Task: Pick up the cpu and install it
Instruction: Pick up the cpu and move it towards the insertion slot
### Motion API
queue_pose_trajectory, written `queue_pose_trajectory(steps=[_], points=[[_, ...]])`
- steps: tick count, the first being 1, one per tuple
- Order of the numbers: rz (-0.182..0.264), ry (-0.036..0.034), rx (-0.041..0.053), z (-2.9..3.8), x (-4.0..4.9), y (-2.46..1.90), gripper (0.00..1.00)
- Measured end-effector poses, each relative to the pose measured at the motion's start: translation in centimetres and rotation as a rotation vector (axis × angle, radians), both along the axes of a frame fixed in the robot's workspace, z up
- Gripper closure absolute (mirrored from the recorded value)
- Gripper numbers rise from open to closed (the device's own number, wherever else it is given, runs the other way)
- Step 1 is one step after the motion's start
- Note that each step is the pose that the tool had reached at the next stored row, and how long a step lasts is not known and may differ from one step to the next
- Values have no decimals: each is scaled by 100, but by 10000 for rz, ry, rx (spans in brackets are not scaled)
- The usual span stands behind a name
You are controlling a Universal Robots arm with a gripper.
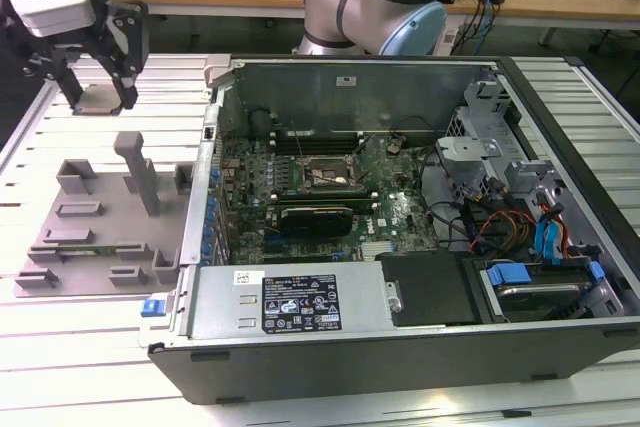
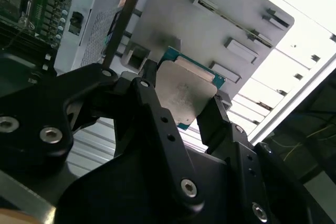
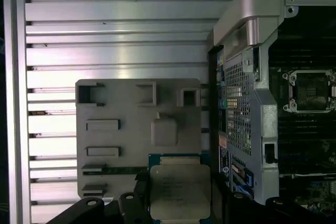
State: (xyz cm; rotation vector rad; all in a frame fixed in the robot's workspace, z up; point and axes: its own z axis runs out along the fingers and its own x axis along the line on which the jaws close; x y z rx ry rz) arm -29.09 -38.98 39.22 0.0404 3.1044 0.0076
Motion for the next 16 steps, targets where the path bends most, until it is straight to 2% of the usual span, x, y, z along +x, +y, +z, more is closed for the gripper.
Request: queue_pose_trajectory(steps=[6, 8, 16], points=[[-1, 5, 0, 0, 164, -2, 45], [-1, 9, 1, -1, 271, -4, 45], [-1, 12, 1, 0, 503, -5, 45]])
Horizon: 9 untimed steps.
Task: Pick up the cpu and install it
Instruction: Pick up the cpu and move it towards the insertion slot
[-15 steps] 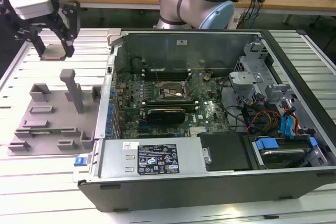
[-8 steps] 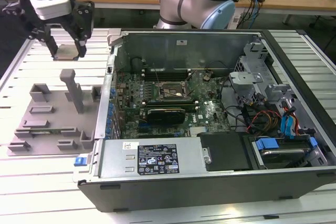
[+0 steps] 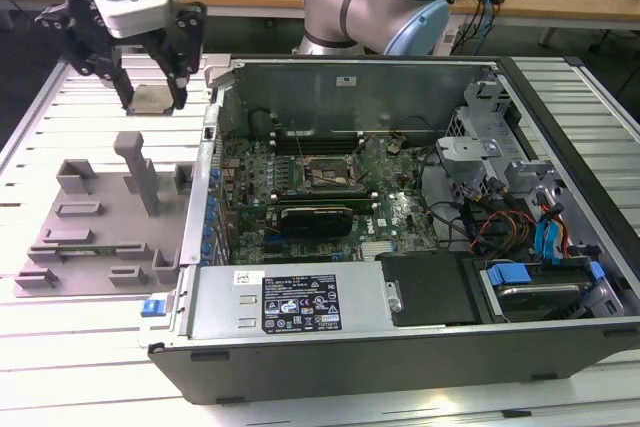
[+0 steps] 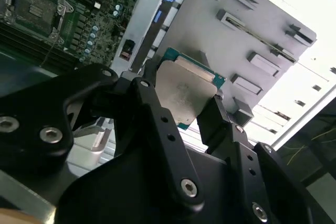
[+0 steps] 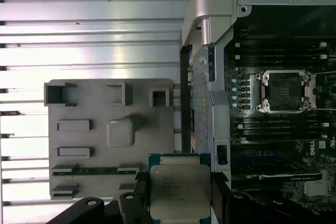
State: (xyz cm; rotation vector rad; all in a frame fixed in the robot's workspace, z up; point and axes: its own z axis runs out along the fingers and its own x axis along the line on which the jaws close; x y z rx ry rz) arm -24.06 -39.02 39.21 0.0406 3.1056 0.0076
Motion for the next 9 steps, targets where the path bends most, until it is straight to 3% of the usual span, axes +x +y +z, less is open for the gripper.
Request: queue_pose_trajectory(steps=[4, 8, 9], points=[[2, 2, -1, 0, 127, 0, 45], [1, 5, 0, 0, 370, -2, 45], [0, 7, -1, 1, 473, -2, 45]])
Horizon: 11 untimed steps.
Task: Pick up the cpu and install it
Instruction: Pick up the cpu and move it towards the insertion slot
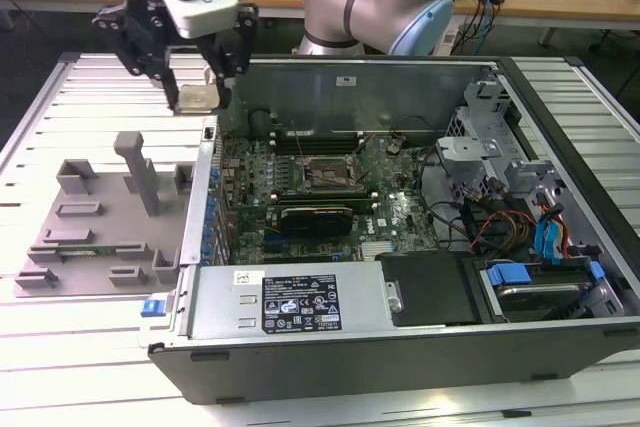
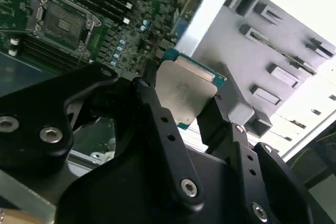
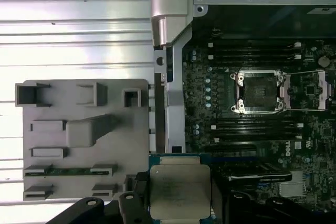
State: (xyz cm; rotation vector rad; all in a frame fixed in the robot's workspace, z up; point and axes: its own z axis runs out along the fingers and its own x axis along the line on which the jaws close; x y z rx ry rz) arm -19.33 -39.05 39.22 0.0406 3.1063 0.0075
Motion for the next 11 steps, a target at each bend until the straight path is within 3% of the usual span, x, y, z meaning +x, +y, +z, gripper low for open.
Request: queue_pose_trajectory(steps=[5, 11], points=[[-1, 0, 0, 0, 319, 0, 45], [2, 0, 1, 0, 582, -1, 45]])
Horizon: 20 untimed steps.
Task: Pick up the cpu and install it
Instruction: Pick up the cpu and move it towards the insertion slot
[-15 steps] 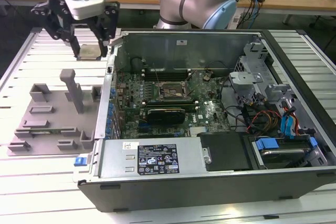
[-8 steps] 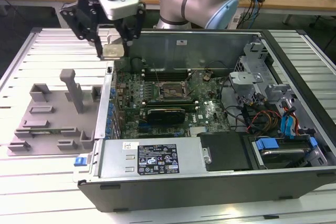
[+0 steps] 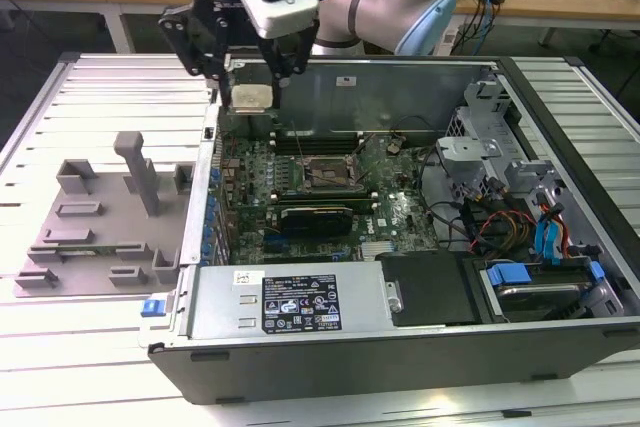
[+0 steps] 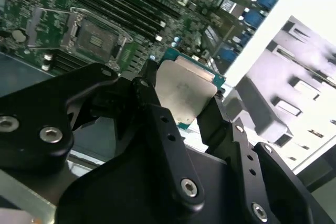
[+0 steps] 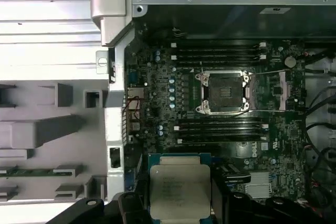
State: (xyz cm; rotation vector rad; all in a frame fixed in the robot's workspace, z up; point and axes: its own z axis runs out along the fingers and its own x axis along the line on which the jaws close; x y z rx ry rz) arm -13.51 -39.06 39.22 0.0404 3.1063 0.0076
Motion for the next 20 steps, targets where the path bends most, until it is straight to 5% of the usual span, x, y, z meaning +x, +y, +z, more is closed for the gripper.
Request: queue_pose_trajectory(steps=[10, 20], points=[[-1, 0, 0, 0, 579, -2, 45], [-2, 0, -1, 0, 879, -2, 45]])
